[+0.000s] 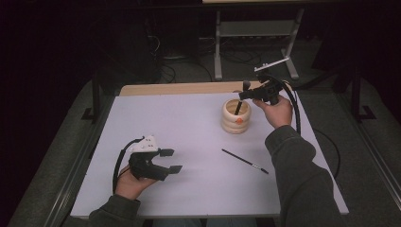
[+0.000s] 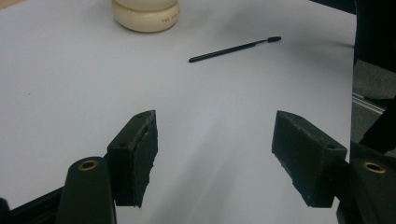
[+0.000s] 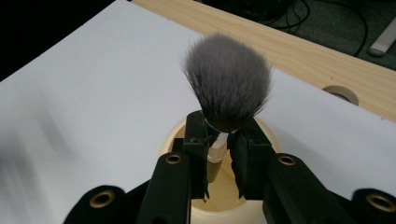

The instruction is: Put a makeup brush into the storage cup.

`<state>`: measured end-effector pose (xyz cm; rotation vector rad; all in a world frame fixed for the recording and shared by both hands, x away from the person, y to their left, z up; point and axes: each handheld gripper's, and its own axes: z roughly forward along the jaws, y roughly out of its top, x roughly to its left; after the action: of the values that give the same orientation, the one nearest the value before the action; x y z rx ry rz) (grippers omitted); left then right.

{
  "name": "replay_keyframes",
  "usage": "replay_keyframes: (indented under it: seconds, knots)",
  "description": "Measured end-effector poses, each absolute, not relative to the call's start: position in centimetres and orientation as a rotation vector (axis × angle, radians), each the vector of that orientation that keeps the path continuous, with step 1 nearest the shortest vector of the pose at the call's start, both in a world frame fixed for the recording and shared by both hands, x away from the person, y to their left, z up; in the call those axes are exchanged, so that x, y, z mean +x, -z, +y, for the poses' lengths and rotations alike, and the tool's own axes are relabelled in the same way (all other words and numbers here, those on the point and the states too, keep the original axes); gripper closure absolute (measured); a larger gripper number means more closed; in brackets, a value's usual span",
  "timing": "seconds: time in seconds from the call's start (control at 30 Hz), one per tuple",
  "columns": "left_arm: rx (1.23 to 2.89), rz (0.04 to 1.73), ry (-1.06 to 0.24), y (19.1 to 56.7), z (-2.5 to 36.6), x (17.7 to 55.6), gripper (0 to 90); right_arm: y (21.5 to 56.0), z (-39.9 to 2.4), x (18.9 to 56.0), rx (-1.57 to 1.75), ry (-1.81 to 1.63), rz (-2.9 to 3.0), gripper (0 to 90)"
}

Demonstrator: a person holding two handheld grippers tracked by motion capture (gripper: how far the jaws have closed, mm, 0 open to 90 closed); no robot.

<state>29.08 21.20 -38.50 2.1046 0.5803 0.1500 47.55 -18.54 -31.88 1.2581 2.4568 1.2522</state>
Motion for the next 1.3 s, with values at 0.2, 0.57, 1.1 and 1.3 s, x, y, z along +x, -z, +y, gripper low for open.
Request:
replay_keyframes:
  seconds: [0.2, 0.57, 1.1, 1.3]
  knots:
    - [2.106, 0.584, -0.146, 38.5, 21.2, 29.1, 30.8, 32.6, -18.7, 47.4, 1.303, -1.236, 2.463, 75.3]
    - [2.103, 0.586, -0.141, 38.6, 21.1, 29.0, 30.7, 34.1, -19.0, 47.0, 1.310, -1.213, 2.464, 73.4]
    - [2.107, 0.578, -0.144, 38.6, 21.0, 29.1, 30.5, 34.4, -20.0, 46.1, 1.360, -1.249, 2.414, 55.2]
    - [2.102, 0.588, -0.138, 38.7, 21.0, 29.1, 30.3, 34.4, -20.6, 45.7, 1.363, -1.275, 2.395, 52.5]
